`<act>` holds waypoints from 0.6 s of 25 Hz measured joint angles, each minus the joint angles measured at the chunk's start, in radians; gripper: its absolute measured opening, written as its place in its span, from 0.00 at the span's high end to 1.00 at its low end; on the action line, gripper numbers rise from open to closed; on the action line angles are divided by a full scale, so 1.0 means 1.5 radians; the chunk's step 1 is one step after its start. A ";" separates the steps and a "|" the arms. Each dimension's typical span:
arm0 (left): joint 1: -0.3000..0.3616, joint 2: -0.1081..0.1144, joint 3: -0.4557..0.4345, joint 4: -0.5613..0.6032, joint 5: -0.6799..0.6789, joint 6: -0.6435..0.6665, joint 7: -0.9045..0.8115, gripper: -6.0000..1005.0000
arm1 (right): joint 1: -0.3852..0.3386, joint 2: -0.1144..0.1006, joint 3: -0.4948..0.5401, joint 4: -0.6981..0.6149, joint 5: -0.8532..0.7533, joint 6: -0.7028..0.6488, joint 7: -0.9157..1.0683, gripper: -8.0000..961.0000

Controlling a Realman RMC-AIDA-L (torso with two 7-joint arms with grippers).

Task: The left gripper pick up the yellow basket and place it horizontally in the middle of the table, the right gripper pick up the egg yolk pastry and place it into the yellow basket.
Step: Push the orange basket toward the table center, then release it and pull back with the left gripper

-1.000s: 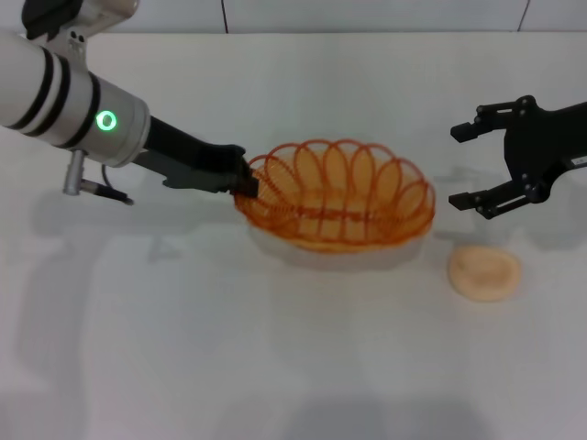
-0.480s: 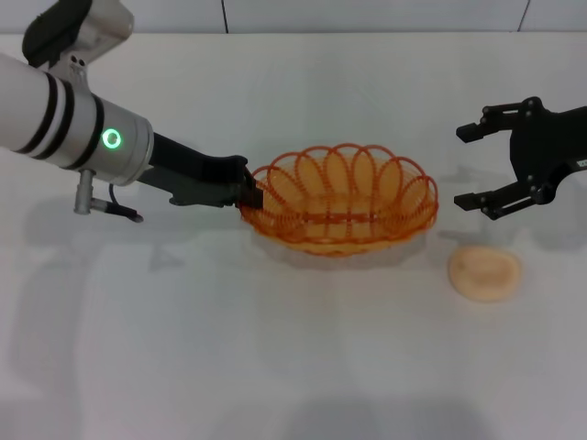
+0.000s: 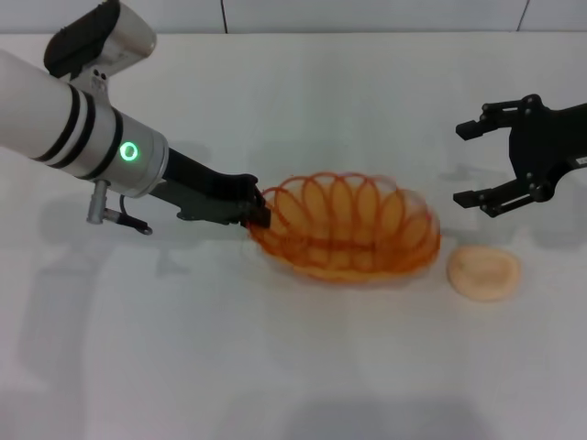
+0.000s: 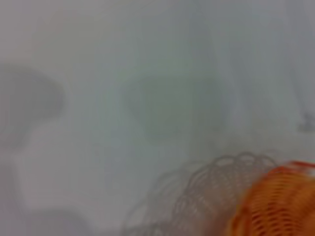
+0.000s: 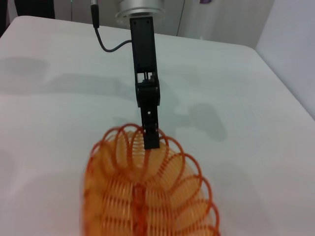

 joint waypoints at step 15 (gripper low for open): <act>0.007 0.022 -0.033 0.002 -0.007 0.025 0.018 0.48 | -0.004 0.002 0.003 -0.001 0.003 0.007 0.003 0.10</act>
